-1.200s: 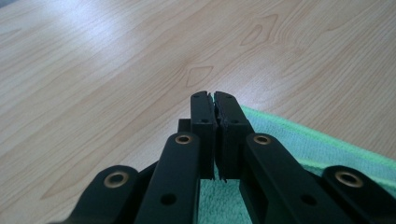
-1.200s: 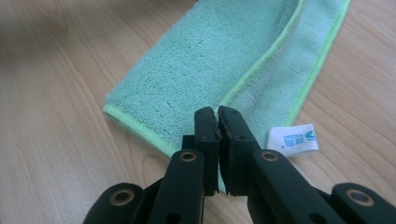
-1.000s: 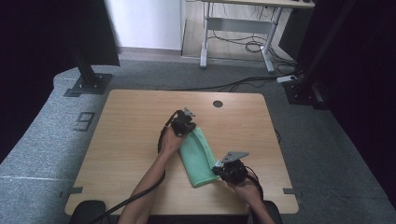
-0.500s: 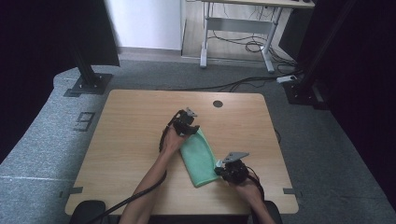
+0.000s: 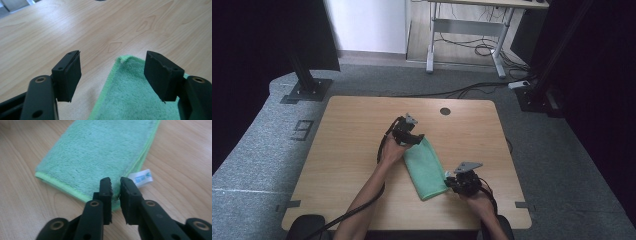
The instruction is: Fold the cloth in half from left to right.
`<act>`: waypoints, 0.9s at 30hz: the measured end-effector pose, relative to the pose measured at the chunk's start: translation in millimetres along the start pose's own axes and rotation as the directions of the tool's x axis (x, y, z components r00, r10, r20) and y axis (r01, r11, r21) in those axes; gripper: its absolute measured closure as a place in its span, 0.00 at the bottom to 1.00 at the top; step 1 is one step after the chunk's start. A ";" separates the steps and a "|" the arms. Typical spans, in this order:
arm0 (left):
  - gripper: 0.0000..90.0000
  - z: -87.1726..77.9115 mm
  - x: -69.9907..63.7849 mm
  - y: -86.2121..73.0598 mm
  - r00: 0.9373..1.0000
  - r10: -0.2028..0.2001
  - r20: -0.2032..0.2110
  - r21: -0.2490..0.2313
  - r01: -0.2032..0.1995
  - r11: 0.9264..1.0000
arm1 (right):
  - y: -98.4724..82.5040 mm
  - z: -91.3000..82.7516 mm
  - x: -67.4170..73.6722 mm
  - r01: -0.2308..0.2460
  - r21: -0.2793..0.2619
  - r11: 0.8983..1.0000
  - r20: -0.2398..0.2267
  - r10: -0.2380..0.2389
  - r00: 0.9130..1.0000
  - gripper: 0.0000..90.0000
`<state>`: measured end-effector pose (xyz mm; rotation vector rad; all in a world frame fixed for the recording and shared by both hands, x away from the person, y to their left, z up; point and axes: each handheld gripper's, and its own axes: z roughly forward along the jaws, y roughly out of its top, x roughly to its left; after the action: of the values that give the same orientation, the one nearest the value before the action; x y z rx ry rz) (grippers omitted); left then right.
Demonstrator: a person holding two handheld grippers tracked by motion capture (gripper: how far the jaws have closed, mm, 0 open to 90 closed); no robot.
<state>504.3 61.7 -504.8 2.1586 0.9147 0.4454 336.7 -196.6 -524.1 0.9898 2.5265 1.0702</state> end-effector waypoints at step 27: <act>0.15 -41.2 -19.1 -65.0 0.999 0.014 0.046 0.015 -0.015 1.000 | 1.8 8.2 -25.2 0.000 -0.005 1.000 0.093 0.001 0.996 0.28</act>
<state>437.7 99.0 -526.2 2.1817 0.8804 0.3961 360.0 -207.9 -530.0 1.0145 2.4489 1.0058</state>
